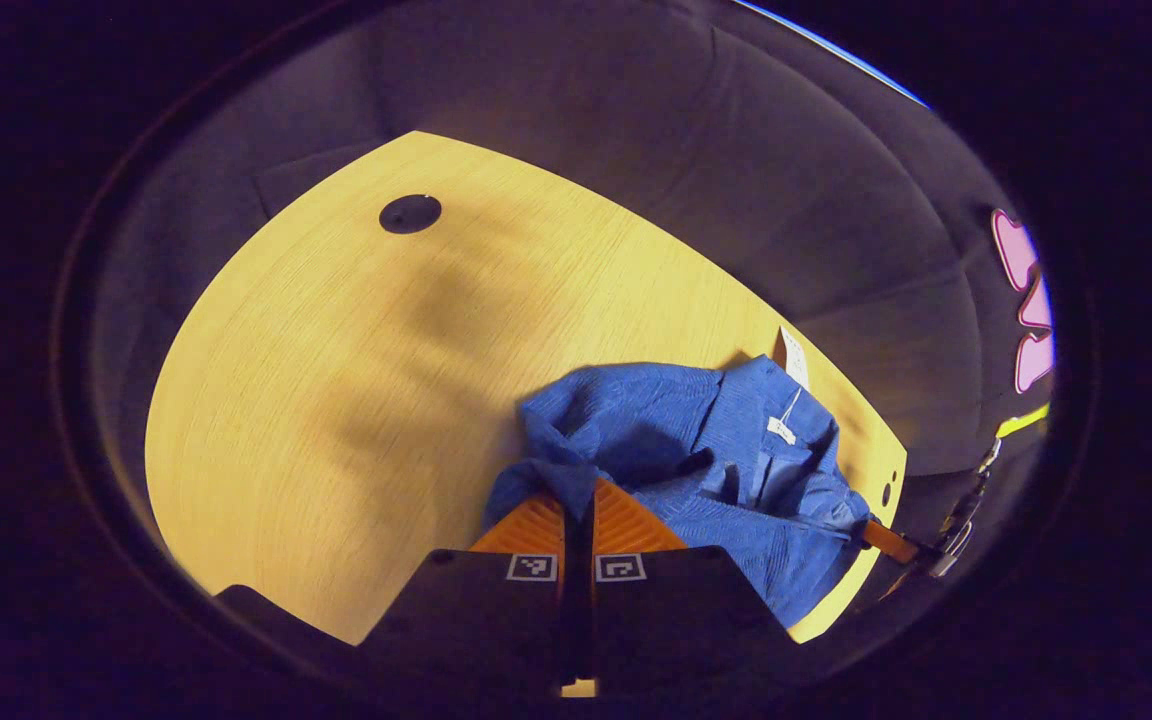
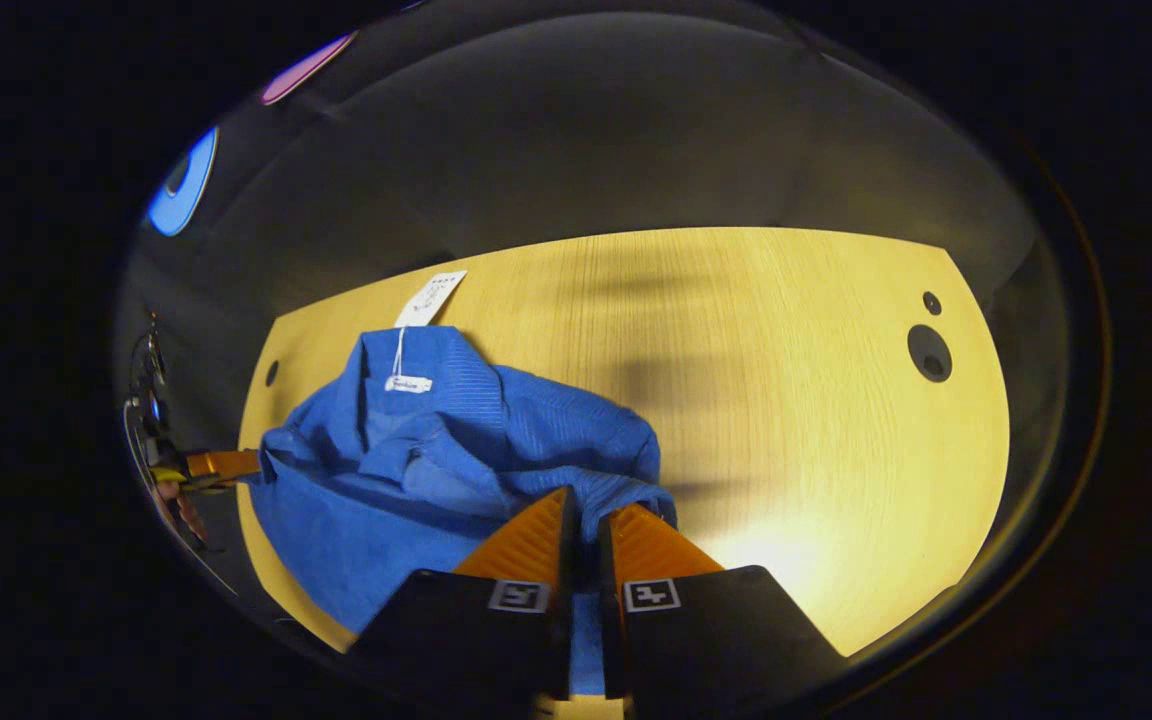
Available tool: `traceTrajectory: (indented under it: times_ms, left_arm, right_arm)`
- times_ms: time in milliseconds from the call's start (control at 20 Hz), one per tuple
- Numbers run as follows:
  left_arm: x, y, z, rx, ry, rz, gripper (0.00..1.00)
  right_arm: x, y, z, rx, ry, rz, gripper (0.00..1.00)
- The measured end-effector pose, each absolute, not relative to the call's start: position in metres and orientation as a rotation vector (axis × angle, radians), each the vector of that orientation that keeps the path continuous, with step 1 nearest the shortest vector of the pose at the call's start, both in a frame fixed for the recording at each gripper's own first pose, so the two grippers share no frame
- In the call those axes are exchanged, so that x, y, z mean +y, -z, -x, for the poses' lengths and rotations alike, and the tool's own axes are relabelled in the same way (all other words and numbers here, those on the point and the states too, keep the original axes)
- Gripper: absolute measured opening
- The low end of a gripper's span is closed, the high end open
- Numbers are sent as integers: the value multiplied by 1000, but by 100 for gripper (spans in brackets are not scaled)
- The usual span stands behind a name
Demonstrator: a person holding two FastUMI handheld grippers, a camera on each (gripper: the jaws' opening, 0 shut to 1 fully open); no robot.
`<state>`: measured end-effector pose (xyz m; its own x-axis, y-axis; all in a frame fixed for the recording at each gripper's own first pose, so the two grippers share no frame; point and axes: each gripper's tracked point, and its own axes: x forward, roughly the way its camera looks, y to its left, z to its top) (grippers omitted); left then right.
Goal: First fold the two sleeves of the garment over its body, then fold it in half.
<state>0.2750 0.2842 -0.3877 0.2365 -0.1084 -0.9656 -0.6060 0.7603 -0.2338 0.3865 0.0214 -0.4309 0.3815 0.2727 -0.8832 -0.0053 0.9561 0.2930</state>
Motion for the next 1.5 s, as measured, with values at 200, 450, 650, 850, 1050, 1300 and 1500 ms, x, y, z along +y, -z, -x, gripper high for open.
traceTrajectory:
  times_ms: [200, 450, 650, 850, 1050, 1300, 1500]
  left_arm:
    - [298, 384, -286, 1267, -441, 530, 46]
    - [333, 313, -298, 997, -486, 405, 84]
    - [331, 266, -278, 874, -442, 441, 84]
    - [311, 215, -233, 776, -351, 370, 84]
    - [285, 161, -173, 689, -293, 212, 84]
    - [233, 116, -100, 550, -267, 195, 83]
    - [213, 94, -52, 495, -267, 119, 82]
  right_arm:
    - [31, 420, -394, 1107, -207, -250, 72]
    - [0, 353, -414, 847, -152, -129, 96]
    - [-1, 275, -393, 666, -132, -85, 96]
    - [7, 202, -332, 554, -109, -54, 96]
    - [31, 145, -264, 456, -94, -47, 95]
    - [81, 93, -169, 305, -65, -87, 95]
    - [124, 71, -107, 250, -89, -136, 95]
